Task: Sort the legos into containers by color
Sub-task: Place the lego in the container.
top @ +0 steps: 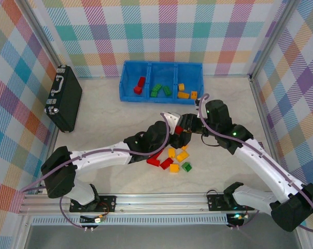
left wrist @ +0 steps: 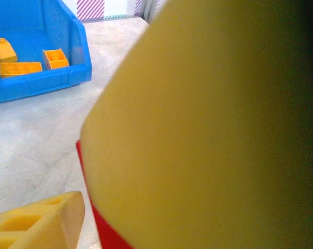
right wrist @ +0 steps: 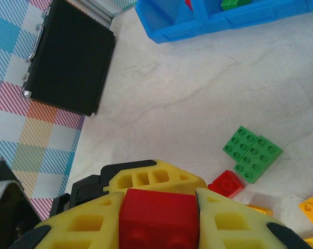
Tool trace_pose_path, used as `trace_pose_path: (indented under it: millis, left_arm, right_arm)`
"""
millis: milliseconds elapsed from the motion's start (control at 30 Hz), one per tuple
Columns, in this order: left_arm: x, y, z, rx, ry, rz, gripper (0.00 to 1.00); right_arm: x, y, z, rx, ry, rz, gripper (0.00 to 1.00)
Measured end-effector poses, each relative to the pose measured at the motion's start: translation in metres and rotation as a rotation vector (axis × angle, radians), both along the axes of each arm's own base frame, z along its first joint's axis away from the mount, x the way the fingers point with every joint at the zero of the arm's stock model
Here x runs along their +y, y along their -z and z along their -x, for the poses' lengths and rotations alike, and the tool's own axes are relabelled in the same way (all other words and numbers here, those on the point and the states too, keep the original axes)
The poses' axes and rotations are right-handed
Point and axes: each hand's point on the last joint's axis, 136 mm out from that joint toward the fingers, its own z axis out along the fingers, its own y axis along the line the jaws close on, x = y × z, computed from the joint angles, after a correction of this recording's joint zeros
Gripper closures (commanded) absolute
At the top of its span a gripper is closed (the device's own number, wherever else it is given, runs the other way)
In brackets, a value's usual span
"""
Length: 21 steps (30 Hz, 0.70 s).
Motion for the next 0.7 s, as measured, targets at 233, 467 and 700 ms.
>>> trace_pose_path:
  millis: [233,467,700]
  left_arm:
    - [-0.0024,-0.0049,-0.0002,-0.009,0.005,0.021,0.56]
    - [-0.0037,-0.0047,0.0012,0.011,0.013,0.037,0.74]
    - [-0.0041,-0.0043,0.0016,0.025,0.016,0.047,0.88]
  right_arm:
    - [-0.0003,0.0053,0.0038,0.011,-0.005,0.002,0.75]
    - [-0.0005,0.0039,0.0043,0.005,-0.002,-0.006,0.75]
    - [-0.0010,0.0031,0.0036,-0.003,-0.002,-0.001,0.74]
